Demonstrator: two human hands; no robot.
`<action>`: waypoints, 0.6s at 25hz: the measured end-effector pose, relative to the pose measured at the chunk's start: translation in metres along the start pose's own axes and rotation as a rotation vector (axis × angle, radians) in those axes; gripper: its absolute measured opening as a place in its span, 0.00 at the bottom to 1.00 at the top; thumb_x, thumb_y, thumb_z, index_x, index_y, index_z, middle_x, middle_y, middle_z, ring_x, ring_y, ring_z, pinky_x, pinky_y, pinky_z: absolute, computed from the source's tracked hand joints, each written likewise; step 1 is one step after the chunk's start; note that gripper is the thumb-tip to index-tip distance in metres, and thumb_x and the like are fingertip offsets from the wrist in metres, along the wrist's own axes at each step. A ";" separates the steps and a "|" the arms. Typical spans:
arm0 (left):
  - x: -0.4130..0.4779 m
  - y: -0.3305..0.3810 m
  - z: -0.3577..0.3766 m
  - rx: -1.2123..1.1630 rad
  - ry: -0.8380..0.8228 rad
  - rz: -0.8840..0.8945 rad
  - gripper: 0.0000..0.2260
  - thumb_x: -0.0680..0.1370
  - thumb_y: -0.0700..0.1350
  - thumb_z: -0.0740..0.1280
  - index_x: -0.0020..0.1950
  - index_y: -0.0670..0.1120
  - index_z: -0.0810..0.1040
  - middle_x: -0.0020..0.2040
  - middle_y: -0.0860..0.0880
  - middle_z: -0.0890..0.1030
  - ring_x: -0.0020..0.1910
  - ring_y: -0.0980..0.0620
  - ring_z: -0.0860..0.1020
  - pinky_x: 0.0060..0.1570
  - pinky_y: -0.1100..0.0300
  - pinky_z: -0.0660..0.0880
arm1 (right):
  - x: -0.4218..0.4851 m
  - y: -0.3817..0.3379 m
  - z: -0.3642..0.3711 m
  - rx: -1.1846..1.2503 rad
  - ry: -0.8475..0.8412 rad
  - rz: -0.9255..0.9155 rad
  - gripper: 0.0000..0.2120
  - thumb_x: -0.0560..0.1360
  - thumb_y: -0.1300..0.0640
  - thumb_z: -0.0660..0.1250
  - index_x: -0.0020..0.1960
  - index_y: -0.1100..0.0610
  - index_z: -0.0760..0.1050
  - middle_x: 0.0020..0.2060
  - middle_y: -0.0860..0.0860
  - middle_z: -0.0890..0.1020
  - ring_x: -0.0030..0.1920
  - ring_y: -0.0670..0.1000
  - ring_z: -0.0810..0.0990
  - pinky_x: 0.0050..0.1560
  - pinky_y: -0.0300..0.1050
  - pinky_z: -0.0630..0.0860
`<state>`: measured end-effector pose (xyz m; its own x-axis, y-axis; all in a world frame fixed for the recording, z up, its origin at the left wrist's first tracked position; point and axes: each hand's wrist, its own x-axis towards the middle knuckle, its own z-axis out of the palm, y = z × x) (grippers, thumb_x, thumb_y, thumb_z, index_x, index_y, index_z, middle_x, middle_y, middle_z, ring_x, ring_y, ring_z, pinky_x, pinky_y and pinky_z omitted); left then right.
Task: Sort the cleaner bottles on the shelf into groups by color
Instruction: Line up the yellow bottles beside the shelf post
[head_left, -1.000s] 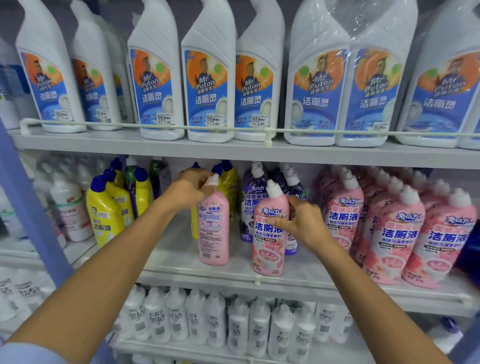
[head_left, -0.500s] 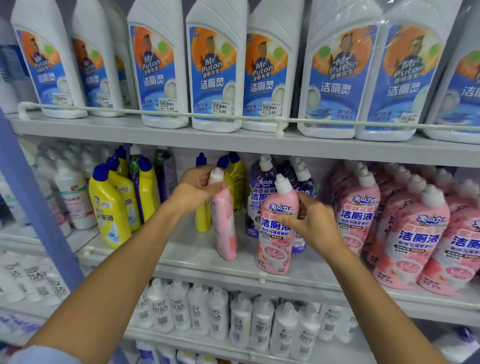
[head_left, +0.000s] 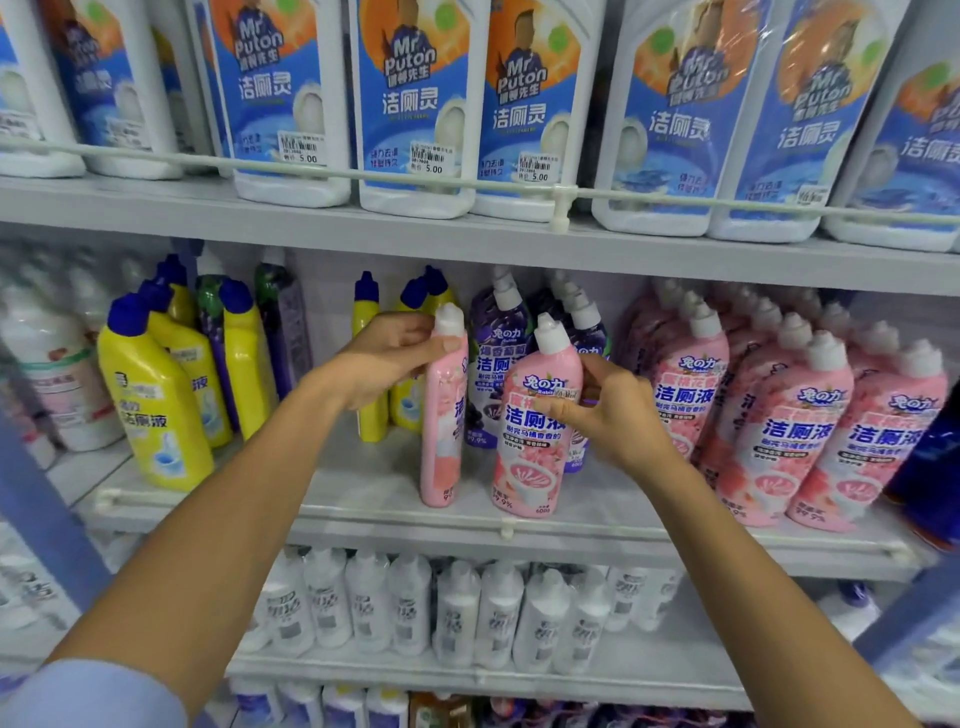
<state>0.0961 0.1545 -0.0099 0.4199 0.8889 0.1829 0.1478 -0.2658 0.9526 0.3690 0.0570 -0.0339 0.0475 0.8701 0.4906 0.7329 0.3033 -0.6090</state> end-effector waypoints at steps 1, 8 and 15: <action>0.000 -0.001 0.001 -0.004 -0.018 0.001 0.12 0.78 0.46 0.72 0.61 0.47 0.81 0.54 0.49 0.87 0.57 0.47 0.83 0.56 0.54 0.79 | 0.000 0.000 0.000 0.003 -0.004 0.008 0.27 0.66 0.40 0.77 0.57 0.56 0.80 0.43 0.44 0.85 0.42 0.36 0.81 0.38 0.23 0.72; -0.018 -0.010 0.025 0.083 0.229 0.006 0.15 0.70 0.51 0.80 0.52 0.47 0.85 0.46 0.53 0.87 0.46 0.56 0.86 0.47 0.61 0.82 | 0.002 0.009 0.002 0.020 -0.002 -0.012 0.27 0.65 0.39 0.76 0.56 0.55 0.80 0.45 0.46 0.86 0.44 0.39 0.83 0.40 0.24 0.74; -0.021 -0.026 0.032 -0.071 0.106 0.045 0.14 0.75 0.38 0.75 0.59 0.44 0.79 0.51 0.47 0.87 0.50 0.51 0.85 0.42 0.61 0.81 | 0.005 0.014 0.002 0.029 -0.019 -0.026 0.28 0.65 0.37 0.77 0.56 0.55 0.79 0.45 0.44 0.86 0.43 0.37 0.82 0.42 0.25 0.74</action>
<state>0.1118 0.1310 -0.0462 0.3270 0.9122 0.2470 0.0654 -0.2826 0.9570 0.3778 0.0663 -0.0412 0.0152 0.8690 0.4946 0.7138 0.3370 -0.6140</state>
